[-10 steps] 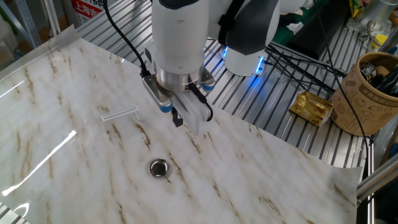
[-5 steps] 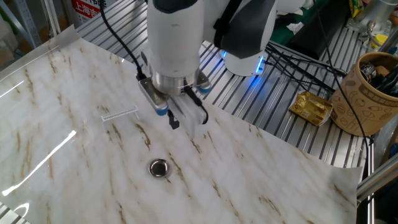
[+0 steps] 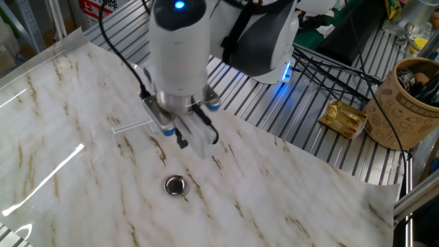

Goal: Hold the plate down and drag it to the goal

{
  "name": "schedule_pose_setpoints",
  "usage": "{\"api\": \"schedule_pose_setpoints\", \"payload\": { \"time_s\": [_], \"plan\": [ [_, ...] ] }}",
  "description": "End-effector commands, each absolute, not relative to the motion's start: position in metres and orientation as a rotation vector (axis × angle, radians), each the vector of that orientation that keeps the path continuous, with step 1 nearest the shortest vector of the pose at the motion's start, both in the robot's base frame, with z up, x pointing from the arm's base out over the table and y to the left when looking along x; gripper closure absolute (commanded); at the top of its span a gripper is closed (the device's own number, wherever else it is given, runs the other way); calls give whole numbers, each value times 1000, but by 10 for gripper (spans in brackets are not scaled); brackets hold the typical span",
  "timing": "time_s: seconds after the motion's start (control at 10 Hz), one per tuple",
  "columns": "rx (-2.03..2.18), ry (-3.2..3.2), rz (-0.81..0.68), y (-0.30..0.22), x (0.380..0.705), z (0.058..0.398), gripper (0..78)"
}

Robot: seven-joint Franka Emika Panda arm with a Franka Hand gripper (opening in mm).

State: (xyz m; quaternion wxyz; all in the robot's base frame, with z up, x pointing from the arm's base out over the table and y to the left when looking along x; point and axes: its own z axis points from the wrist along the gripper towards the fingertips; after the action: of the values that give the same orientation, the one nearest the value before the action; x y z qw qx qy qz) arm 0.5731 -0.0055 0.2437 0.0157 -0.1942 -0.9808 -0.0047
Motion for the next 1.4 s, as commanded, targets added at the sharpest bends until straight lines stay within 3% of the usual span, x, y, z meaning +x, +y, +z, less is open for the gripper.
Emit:
{"api": "schedule_pose_setpoints", "payload": {
  "time_s": [0.1,0.5,1.4],
  "plan": [
    [-613,-3062,-14,-6,575,221,776],
    [-648,-3066,30,15,581,186,776],
    [-584,-3088,46,12,578,142,776]
  ]
}}
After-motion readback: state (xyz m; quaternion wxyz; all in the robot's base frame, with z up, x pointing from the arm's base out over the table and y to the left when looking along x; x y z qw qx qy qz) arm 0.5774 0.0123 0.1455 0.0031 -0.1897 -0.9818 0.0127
